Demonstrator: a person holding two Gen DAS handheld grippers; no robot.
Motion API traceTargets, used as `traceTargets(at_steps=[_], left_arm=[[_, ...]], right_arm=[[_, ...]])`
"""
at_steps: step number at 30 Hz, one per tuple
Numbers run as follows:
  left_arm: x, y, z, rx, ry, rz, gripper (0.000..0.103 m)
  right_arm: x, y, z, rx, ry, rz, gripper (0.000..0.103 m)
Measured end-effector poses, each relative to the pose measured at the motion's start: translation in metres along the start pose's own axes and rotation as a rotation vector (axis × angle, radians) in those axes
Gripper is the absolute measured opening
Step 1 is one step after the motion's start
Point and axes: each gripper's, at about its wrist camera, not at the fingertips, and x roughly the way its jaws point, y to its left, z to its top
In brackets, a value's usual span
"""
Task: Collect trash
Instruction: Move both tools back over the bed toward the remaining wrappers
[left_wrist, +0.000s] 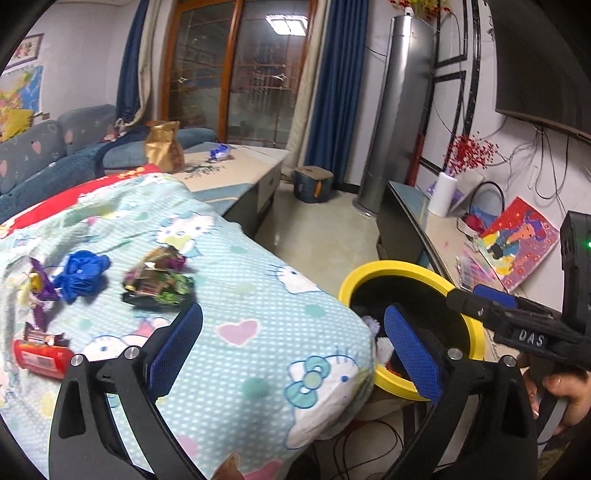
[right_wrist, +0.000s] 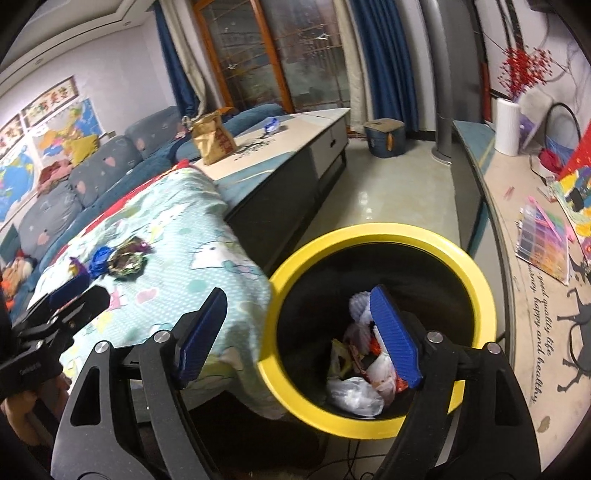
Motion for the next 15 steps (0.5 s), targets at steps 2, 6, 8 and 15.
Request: traceTargets(at_steps=[2,6,8,15], left_arm=[[-0.006,0.004,0.001,-0.008,-0.017,0.012,0.096],[-0.018,0.017,0.003,-0.029,-0.043,0.045,0.096],[-0.021,0.022,0.004,-0.040,-0.048,0.055,0.096],[-0.033,0.043,0.006,-0.084,-0.076,0.101,0.096]], right_arm=[[0.000,0.008,-0.001,-0.018,0.000,0.010,0.072],[0.000,0.027,-0.004,-0.055,0.003,0.043,0.072],[-0.001,0.034,-0.005,-0.074,0.002,0.055,0.072],[-0.003,0.060,-0.010,-0.149,0.014,0.101,0.072]])
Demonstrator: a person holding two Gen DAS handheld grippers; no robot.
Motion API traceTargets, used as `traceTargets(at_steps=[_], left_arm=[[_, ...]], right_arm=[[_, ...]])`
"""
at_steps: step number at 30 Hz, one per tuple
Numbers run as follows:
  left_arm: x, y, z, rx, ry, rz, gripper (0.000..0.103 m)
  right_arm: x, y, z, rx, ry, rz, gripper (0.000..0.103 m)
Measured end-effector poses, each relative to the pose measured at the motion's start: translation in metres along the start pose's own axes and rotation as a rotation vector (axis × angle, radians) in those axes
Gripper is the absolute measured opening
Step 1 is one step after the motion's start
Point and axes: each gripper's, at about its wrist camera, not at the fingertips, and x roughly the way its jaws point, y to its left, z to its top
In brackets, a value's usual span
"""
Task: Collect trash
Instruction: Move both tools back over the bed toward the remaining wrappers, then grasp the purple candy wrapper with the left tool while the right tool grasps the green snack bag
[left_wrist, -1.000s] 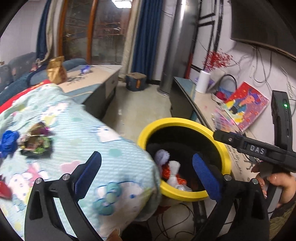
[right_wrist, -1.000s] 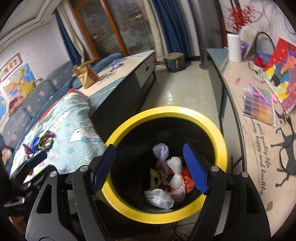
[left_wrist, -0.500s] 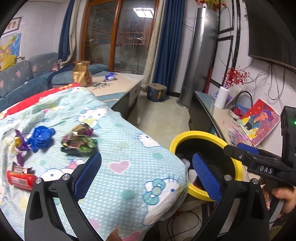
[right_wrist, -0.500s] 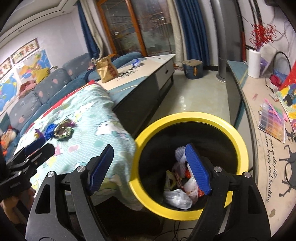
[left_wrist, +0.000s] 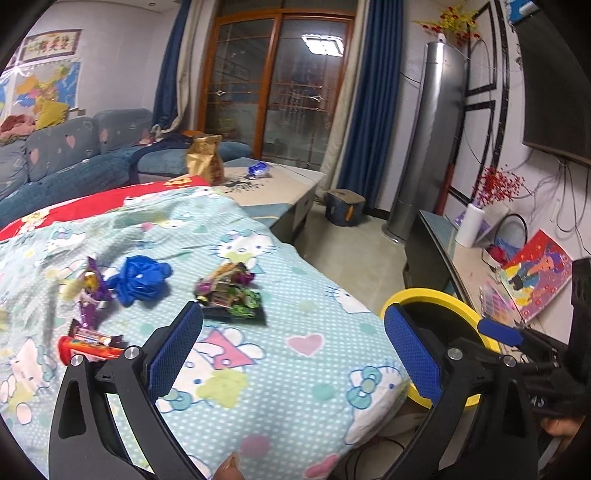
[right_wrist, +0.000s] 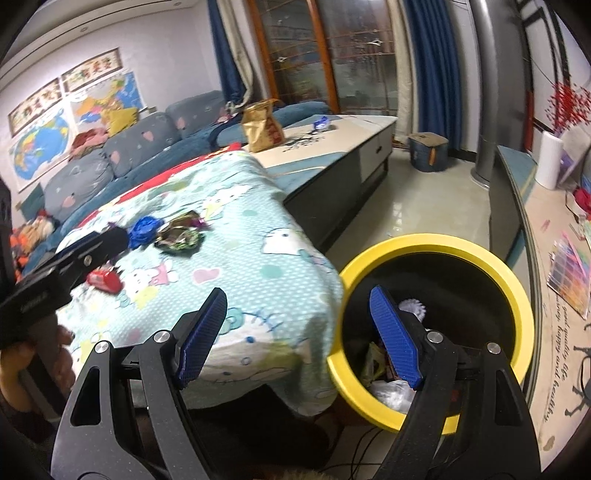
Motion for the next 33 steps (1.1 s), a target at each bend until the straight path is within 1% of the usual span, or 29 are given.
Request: traceTargets(at_steps=[9,21,27,33], left_arm=[[-0.009,0.031,0.003,-0.058,-0.021,0.056,0.096],[-0.021,0.077,0.003,-0.144,-0.041,0.126,0.096],[-0.026,0.103,0.003,-0.189,-0.056,0.167,0.096],[-0.029,0.135,0.002,-0.236,-0.057,0.214,0.096]], right_arm=[[0.005,0.029,-0.001,-0.076,0.020,0.037,0.072],[0.018,0.083,0.007,-0.209,0.040,0.106,0.072],[0.040,0.115,0.016,-0.284,0.045,0.135,0.072],[0.068,0.135,0.024,-0.344,0.066,0.140,0.072]])
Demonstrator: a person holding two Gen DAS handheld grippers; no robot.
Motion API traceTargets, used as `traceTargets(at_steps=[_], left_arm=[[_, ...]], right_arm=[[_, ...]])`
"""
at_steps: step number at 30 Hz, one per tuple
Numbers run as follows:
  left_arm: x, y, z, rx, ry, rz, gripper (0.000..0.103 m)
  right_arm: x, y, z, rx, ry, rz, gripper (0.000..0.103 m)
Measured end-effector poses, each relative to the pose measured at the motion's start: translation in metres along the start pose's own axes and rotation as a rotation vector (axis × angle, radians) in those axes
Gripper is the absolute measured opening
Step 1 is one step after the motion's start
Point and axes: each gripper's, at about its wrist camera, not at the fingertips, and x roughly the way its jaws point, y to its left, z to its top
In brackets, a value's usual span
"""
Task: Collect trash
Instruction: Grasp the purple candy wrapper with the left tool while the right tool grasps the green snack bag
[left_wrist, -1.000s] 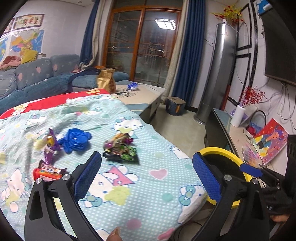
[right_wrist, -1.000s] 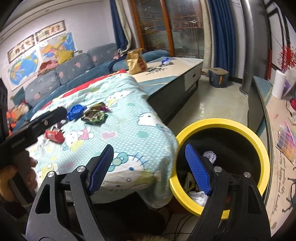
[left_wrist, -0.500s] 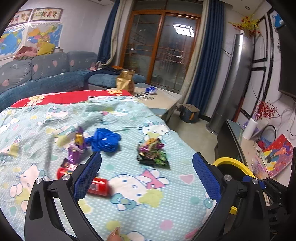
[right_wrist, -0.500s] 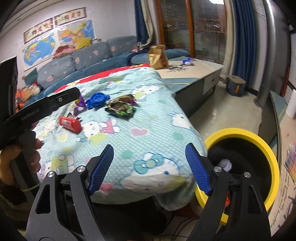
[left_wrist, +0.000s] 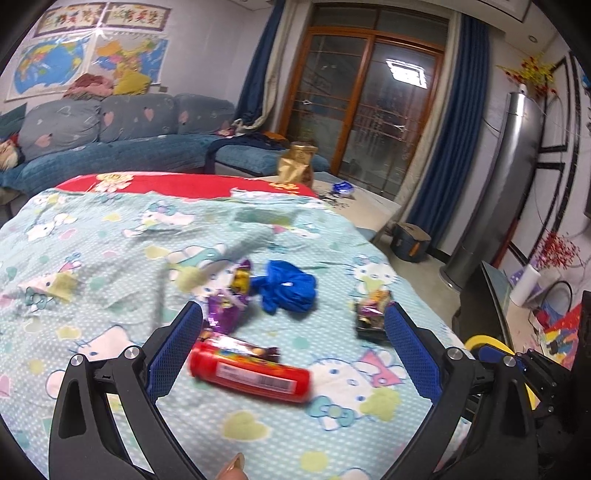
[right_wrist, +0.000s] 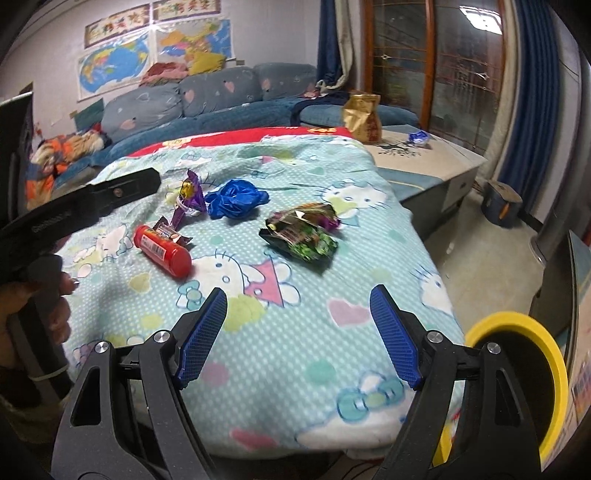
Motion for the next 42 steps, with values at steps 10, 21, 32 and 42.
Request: traceTargets(at_steps=[10,21,32,42], left_arm=[[0.024,0.037,0.011,-0.038,0.031,0.069,0.096],[0.077,0.045,0.020,-0.006,0.169,0.095,0.084],[0.095,0.049,0.009,-0.039,0.234,0.098,0.041],[0.078,0.044,0.007,-0.038,0.190,0.076,0.027]], right_arm=[[0.059,0.008,0.022,-0.082,0.079,-0.036,0.070],[0.100,-0.005,0.022,-0.016,0.173,0.033,0.045],[0.090,-0.006,0.019,0.018,0.148,0.106,0.014],[0.066,0.003,0.006,0.039,0.122,0.159,0.009]])
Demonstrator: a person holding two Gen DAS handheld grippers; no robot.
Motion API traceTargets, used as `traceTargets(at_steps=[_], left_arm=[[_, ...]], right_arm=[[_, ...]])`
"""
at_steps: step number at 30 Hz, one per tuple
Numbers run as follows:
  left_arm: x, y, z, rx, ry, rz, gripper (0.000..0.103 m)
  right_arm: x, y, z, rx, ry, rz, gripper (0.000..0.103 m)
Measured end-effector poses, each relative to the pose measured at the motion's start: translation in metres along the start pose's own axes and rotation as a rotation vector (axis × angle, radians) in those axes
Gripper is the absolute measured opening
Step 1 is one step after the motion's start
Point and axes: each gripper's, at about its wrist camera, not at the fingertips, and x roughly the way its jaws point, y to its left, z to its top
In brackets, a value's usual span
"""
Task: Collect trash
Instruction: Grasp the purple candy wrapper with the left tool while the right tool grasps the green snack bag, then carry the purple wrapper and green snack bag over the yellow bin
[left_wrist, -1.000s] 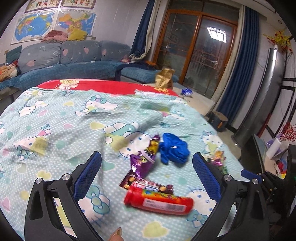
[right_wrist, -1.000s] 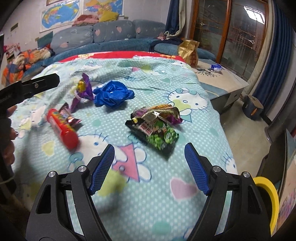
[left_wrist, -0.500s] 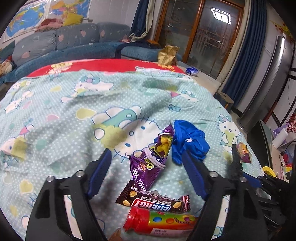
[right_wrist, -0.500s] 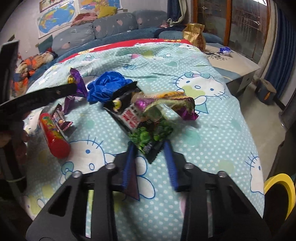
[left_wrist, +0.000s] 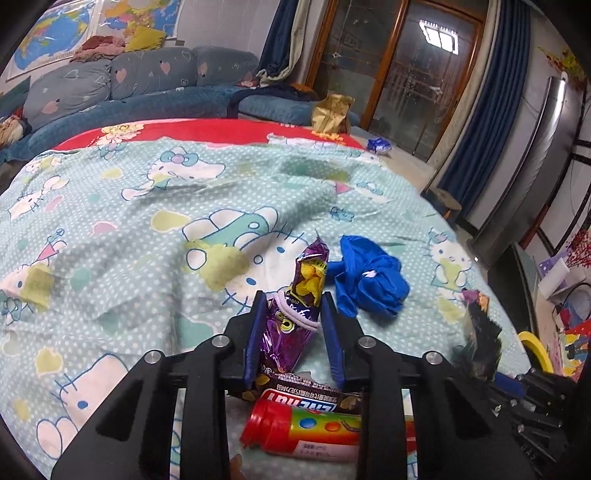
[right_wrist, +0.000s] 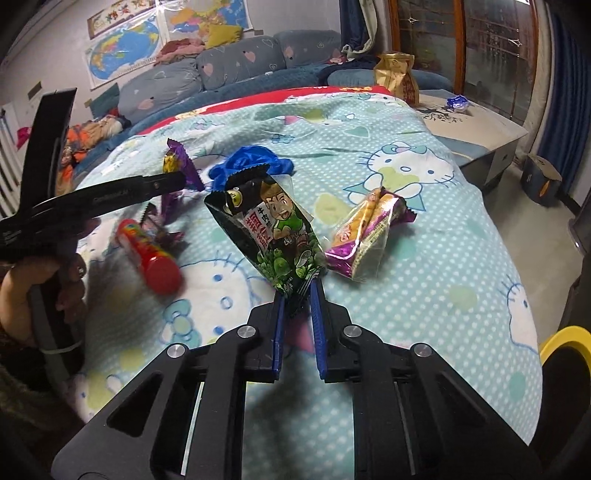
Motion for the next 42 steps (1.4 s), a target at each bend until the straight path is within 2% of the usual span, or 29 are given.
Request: traceTargets(at_steps=[6,16,42], left_arm=[[-0.021,-0.001,0.000,-0.015,-0.053,-0.032,0.027],[-0.051,-0.004,0.003,-0.024,-0.110,-0.083,0.026],[-0.085,-0.055,-0.003,0.074,-0.148,-0.194,0.026]], right_arm=[[-0.011,0.013,-0.008,0.001,-0.011,0.045,0.009],[-0.024,0.022,-0.007,-0.009,-0.030,0.058,0.009],[-0.071,-0.009,-0.004,0.033,-0.121,-0.008,0.009]])
